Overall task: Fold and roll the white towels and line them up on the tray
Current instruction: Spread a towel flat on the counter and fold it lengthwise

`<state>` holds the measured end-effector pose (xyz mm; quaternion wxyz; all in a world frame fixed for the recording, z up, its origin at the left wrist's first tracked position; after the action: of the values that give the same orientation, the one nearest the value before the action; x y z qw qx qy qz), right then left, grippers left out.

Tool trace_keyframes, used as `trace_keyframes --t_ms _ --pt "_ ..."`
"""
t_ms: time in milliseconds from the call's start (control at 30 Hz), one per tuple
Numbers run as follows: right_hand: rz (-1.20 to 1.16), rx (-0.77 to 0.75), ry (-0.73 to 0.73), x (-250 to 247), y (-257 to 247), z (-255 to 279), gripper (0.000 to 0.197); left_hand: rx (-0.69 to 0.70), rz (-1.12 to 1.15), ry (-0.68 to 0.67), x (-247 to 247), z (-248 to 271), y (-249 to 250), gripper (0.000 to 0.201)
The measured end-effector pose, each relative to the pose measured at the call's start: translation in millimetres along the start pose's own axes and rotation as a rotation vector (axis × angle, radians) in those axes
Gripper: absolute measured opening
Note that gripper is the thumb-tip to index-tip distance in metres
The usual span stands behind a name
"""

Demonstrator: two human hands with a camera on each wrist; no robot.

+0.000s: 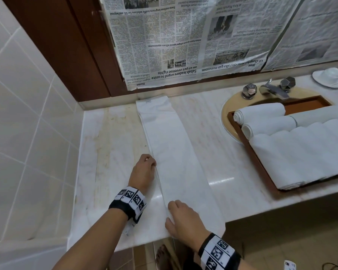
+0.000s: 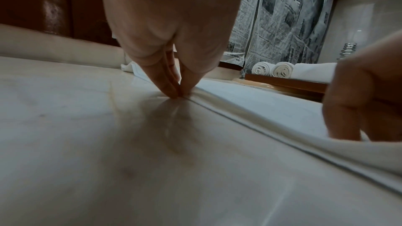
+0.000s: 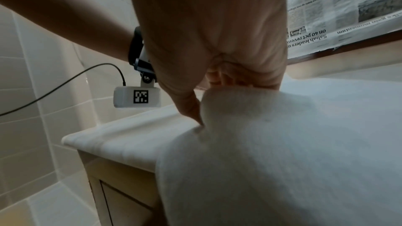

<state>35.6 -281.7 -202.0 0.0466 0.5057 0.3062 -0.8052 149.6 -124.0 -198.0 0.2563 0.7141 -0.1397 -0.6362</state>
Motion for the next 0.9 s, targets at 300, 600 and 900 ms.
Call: trace_keyframes --t_ms 300,600,900 --pt "-0.001 -0.096 -0.464 -9.9 -17.4 49.7 0.042 -0.013 -0.073 -0.175 29.2 35.9 6.4 0.052" --pt "-0.166 -0.199 0.286 -87.9 48.1 -62.7 0.042 -0.172 -0.147 -0.106 34.1 38.9 14.6 0.054" --pt "0.269 -0.191 0.062 -45.9 90.0 -125.1 0.065 -0.298 -0.289 -0.134 57.5 42.4 -0.1 0.057"
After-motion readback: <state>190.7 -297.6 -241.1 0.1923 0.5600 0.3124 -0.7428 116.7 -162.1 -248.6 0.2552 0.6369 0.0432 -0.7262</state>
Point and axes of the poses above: each hand's wrist, its own z-axis away from the middle knuckle, its own x-axis out of the palm, y = z × x, the point moved 10 cm from there along -z, towards the middle knuckle, and after that the axes turned 5 degrees about y, right-handed, at the moved point
